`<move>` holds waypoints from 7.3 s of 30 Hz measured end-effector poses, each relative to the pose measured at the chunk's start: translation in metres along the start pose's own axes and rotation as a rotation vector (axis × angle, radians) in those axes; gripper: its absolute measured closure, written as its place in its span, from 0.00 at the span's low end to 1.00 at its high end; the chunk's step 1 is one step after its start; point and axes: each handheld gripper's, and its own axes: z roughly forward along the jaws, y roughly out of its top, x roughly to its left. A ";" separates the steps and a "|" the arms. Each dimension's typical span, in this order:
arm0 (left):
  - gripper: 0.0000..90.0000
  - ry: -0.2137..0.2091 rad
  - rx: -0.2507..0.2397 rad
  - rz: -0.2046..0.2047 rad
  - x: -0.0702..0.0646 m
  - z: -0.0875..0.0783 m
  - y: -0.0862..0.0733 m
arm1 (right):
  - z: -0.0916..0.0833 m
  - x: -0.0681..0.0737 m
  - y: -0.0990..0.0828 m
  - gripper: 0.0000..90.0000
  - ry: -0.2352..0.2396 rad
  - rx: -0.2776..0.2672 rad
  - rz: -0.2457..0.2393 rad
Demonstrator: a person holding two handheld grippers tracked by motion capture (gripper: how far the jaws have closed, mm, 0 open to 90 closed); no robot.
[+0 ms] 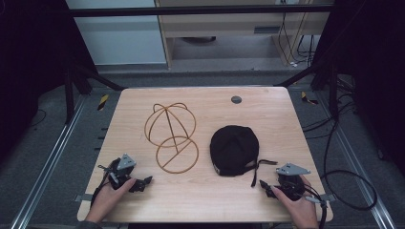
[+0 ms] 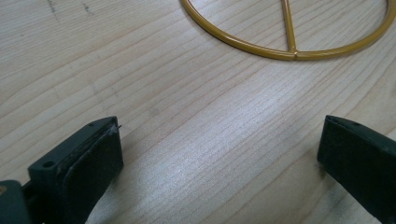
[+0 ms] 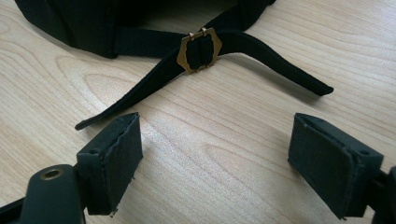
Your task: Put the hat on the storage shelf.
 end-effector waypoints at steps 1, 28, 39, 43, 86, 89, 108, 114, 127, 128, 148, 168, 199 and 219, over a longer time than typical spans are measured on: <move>0.00 0.000 0.000 0.000 0.000 0.000 0.000 | 0.000 0.000 0.000 0.19 0.000 0.000 -0.001; 0.00 0.000 0.000 -0.001 0.000 0.000 0.000 | -0.002 0.013 0.050 0.10 0.044 0.232 -0.095; 0.00 0.000 0.000 -0.001 0.000 0.000 0.000 | -0.014 0.012 0.105 0.12 0.033 0.279 -0.140; 0.00 0.000 0.000 0.000 0.000 0.000 0.000 | -0.018 0.015 0.131 0.15 0.032 0.283 -0.186; 0.00 -0.001 0.001 0.000 0.000 0.000 0.000 | 0.039 0.040 0.238 0.42 0.139 0.461 -0.403; 0.00 -0.001 0.001 0.000 0.000 0.000 0.000 | 0.047 0.041 0.240 0.44 0.146 0.480 -0.410; 0.00 -0.001 0.001 0.000 0.000 0.000 0.000 | 0.068 0.036 0.241 0.66 0.176 0.560 -0.447; 0.00 -0.001 0.001 0.000 0.000 0.000 0.000 | 0.071 0.037 0.240 0.78 0.194 0.567 -0.462; 0.00 -0.002 0.001 0.002 0.000 0.000 0.000 | 0.053 0.041 0.246 0.82 0.224 0.531 -0.468; 0.00 -0.002 0.001 0.001 0.000 0.000 0.000 | 0.049 0.041 0.247 0.82 0.222 0.524 -0.467; 0.00 -0.002 0.001 0.002 0.001 0.000 0.001 | -0.023 0.040 0.270 0.82 0.210 0.396 -0.481; 0.00 -0.002 0.001 0.002 0.000 0.000 0.000 | -0.069 0.056 0.301 0.82 0.194 0.325 -0.544; 0.00 0.000 0.001 0.001 0.000 0.000 0.000 | -0.107 0.073 0.324 0.82 0.184 0.283 -0.602; 0.00 0.000 0.000 -0.001 0.000 0.000 0.000 | -0.124 0.104 0.350 0.82 0.187 0.230 -0.663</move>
